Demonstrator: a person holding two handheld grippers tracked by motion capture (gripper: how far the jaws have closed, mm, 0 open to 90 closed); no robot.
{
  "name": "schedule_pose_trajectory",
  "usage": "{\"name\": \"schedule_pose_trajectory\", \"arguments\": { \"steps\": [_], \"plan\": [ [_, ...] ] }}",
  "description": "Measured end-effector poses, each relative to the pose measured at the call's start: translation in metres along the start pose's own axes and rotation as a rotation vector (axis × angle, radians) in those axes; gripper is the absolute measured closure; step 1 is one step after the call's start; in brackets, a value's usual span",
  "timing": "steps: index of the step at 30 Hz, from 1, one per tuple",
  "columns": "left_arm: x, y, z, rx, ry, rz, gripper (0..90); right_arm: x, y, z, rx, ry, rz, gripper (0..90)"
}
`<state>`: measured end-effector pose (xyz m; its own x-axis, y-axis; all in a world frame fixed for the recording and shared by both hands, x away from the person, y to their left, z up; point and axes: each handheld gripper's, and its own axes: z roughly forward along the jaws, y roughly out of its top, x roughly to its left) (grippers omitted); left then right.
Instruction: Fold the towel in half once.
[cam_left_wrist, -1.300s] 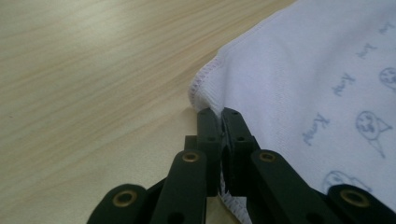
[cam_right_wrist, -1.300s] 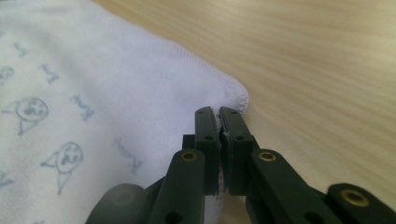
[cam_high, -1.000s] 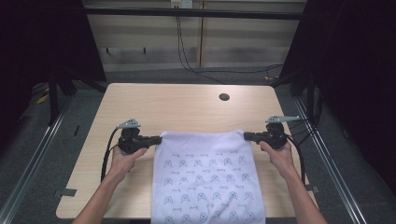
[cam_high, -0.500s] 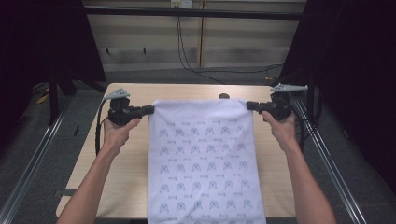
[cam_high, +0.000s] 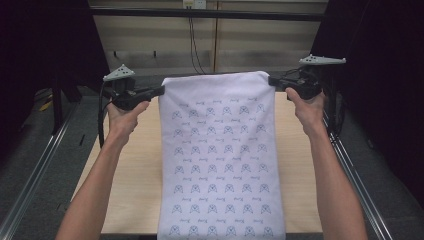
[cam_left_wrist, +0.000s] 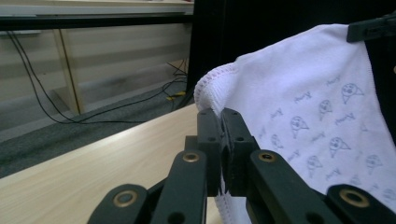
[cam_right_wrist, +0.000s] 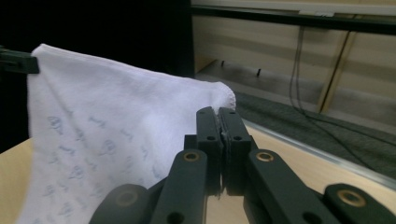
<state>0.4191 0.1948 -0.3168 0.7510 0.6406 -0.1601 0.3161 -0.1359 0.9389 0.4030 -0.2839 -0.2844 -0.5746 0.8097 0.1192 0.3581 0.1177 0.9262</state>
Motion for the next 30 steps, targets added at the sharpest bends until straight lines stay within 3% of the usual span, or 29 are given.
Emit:
{"name": "schedule_pose_trajectory", "arguments": {
  "steps": [2,4,5,7,9,11,14,15,17,18,20,22,25,27,28,30],
  "plan": [
    [-0.006,-0.01,-0.005,0.02,-0.032,-0.002,87.8,0.006,-0.01,-0.002,0.029,0.035,0.009,88.4],
    [-0.017,-0.026,-0.011,0.063,-0.057,0.03,87.8,0.016,-0.029,-0.006,0.068,0.055,-0.011,88.4],
    [-0.02,-0.032,-0.015,0.07,-0.069,0.031,87.8,0.021,-0.042,-0.009,0.099,0.065,-0.02,88.4],
    [-0.03,-0.047,-0.026,0.071,-0.101,0.018,87.8,0.025,-0.058,-0.018,0.105,0.084,-0.005,88.4],
    [-0.039,-0.058,-0.038,0.053,-0.141,0.001,87.8,0.031,-0.075,-0.036,0.098,0.112,0.003,88.4],
    [-0.047,-0.065,-0.046,0.053,-0.147,0.002,87.8,0.037,-0.084,-0.051,0.09,0.129,-0.001,88.4],
    [-0.063,-0.087,-0.064,0.065,-0.196,-0.004,87.7,0.05,-0.1,-0.077,0.086,0.165,-0.003,88.4],
    [-0.066,-0.095,-0.067,0.077,-0.204,-0.008,87.7,0.058,-0.111,-0.084,0.134,0.162,-0.013,88.4],
    [-0.075,-0.118,-0.071,0.132,-0.189,0.007,87.8,0.07,-0.129,-0.093,0.194,0.159,-0.034,88.4],
    [-0.078,-0.13,-0.072,0.159,-0.202,-0.014,87.8,0.075,-0.14,-0.099,0.204,0.18,-0.019,88.3],
    [-0.084,-0.153,-0.073,0.23,-0.208,-0.013,87.7,0.084,-0.165,-0.106,0.239,0.197,0.013,88.3],
    [-0.089,-0.176,-0.075,0.274,-0.223,-0.063,87.6,0.091,-0.191,-0.106,0.298,0.198,0.031,88.3],
    [-0.098,-0.194,-0.076,0.369,-0.233,-0.079,87.6,0.098,-0.225,-0.101,0.4,0.213,0.082,88.4],
    [-0.105,-0.206,-0.076,0.425,-0.238,-0.088,87.6,0.101,-0.238,-0.098,0.466,0.205,0.08,88.3],
    [-0.108,-0.211,-0.075,0.447,-0.248,-0.098,87.5,0.101,-0.243,-0.097,0.481,0.201,0.09,88.3],
    [-0.113,-0.218,-0.068,0.511,-0.238,-0.065,87.3,0.101,-0.25,-0.094,0.495,0.207,0.111,88.4]
  ]
}}
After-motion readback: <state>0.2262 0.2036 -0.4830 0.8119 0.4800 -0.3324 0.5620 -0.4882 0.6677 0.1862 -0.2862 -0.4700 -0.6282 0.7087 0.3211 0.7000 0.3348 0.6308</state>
